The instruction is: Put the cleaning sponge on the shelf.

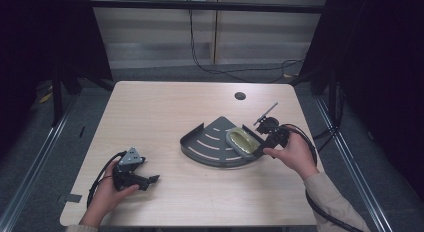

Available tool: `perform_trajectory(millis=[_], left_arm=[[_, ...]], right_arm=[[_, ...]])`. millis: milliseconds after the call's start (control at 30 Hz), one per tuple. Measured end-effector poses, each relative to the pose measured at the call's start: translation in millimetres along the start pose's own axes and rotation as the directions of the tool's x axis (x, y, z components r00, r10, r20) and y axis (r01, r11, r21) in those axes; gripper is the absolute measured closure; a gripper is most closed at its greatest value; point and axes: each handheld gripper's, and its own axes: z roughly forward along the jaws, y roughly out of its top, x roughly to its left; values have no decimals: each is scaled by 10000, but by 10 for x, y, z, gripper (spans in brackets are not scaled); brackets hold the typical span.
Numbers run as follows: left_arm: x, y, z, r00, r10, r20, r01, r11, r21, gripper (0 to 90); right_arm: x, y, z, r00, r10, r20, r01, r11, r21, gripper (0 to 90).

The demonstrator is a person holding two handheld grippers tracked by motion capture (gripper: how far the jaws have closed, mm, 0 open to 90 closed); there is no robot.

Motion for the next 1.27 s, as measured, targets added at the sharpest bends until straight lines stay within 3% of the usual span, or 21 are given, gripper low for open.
perform_trajectory(millis=[433,767,967,1133,1267], left_arm=[[0,-1,0,10000,-3,8,3,10000,-6,120],[0,-1,1,10000,0,17,0,10000,-19,120],[-4,-1,1,10000,-32,-47,32,10000,-40,121],[-1,-2,2,10000,-7,-16,7,10000,-49,120],[1,-1,0,10000,-1,0,1,10000,-26,120]], right_arm=[[44,-275,86,9998,-187,-93,185,9997,-162,240],[-39,-549,185,9999,-115,-127,111,9995,-303,229],[-48,-702,223,9994,174,-283,-189,9983,-543,229],[-29,-806,253,10000,-56,-11,55,9973,-731,228],[-41,-853,276,10000,-63,-74,58,9976,-684,231]])
